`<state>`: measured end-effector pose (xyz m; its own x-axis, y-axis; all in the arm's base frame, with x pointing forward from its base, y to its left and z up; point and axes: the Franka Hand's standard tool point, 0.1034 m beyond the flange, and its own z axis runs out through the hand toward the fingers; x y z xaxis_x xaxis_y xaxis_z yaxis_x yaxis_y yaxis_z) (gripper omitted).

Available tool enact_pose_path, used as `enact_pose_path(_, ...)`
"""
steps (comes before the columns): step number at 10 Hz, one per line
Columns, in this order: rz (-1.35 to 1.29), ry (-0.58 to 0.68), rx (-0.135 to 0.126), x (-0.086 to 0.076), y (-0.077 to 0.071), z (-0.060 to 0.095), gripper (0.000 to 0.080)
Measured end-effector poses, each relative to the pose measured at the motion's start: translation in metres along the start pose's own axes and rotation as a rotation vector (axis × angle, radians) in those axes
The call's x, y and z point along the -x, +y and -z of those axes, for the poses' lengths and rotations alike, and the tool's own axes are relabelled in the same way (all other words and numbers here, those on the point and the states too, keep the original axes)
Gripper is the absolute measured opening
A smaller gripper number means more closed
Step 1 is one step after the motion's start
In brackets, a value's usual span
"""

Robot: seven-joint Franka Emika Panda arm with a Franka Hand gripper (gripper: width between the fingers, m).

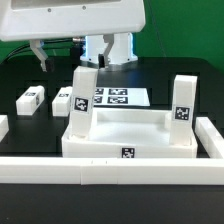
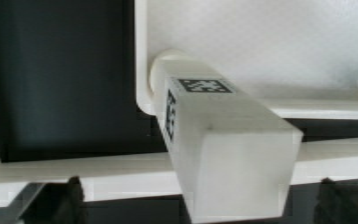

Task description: Assemble desk

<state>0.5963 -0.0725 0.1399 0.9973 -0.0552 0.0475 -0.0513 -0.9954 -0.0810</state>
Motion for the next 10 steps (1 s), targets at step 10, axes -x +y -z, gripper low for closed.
enact_pose_path(10,0.05,-0.021,0.015,0.004,0.0,-0.019,0.0623)
